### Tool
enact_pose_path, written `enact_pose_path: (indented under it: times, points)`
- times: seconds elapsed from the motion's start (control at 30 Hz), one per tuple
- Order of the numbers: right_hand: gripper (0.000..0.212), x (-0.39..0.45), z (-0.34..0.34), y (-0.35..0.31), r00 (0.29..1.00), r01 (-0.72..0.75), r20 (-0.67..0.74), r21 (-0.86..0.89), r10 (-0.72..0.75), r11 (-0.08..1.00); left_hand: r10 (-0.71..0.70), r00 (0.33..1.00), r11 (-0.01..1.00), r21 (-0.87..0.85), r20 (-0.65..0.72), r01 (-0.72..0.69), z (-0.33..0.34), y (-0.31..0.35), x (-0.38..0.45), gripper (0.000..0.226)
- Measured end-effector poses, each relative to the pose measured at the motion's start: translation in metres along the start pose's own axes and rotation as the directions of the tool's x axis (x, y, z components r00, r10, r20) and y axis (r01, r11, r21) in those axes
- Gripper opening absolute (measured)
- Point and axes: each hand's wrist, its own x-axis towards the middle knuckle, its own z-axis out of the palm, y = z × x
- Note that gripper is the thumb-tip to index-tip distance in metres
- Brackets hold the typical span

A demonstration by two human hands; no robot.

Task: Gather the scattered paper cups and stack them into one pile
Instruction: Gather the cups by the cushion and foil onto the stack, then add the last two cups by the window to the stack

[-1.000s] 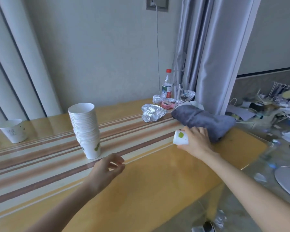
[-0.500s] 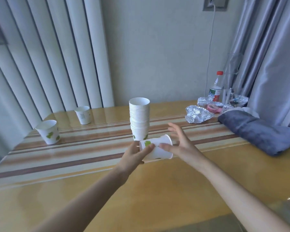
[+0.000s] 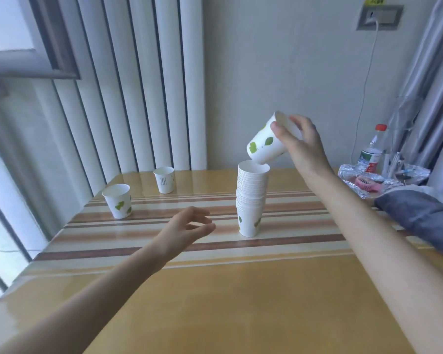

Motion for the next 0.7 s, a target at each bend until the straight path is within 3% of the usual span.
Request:
enact_pose_path:
  times: [0.1,0.23,0.3,0.4,0.47,0.53,0.6,0.67,0.7]
  points:
    - [0.067,0.026,0.021,0.003,0.994,0.007,0.102,-0.306,0.026,0.952,-0.024,0.998,0.998,0.048,-0.056,0.027,-0.021,-0.012,0.002,0.029]
    - [0.074,0.028,0.036,0.029,0.951,0.002,0.24,-0.635,0.194,0.773,-0.042,0.996,0.997,0.055,-0.076,0.046,-0.035,-0.023,0.002,0.019]
    - [0.07,0.022,0.037,0.042,0.914,0.003,0.304,-0.67,0.27,0.742,-0.041,0.996,0.998,0.054,-0.074,0.045,-0.036,-0.026,0.002,0.018]
    - [0.068,0.016,0.037,0.052,0.855,-0.098,0.366,-0.582,0.368,0.807,-0.045,0.997,0.998,0.048,-0.067,0.048,-0.037,-0.029,-0.003,0.023]
    - [0.07,0.017,0.037,0.053,0.858,-0.071,0.344,-0.656,0.382,0.751,-0.053,0.997,0.997,0.049,-0.064,0.056,-0.037,-0.03,-0.008,0.025]
    - [0.076,0.016,0.043,0.047,0.906,0.079,0.317,-0.778,0.282,0.623,-0.064,0.996,0.997,0.046,-0.067,0.067,-0.042,-0.033,-0.012,0.024]
    - [0.073,0.008,0.059,0.032,0.941,0.255,0.337,-0.745,0.019,0.616,-0.074,0.994,0.996,0.038,-0.087,0.077,-0.054,-0.037,-0.015,0.019]
    - [0.057,-0.004,0.087,0.014,0.895,0.426,0.395,-0.616,-0.208,0.662,-0.084,0.989,0.995,0.036,-0.125,0.09,-0.07,-0.044,-0.015,0.016]
    - [0.051,-0.01,0.104,0.008,0.866,0.476,0.434,-0.559,-0.249,0.679,-0.091,0.985,0.995,0.037,-0.145,0.098,-0.078,-0.048,-0.014,0.016]
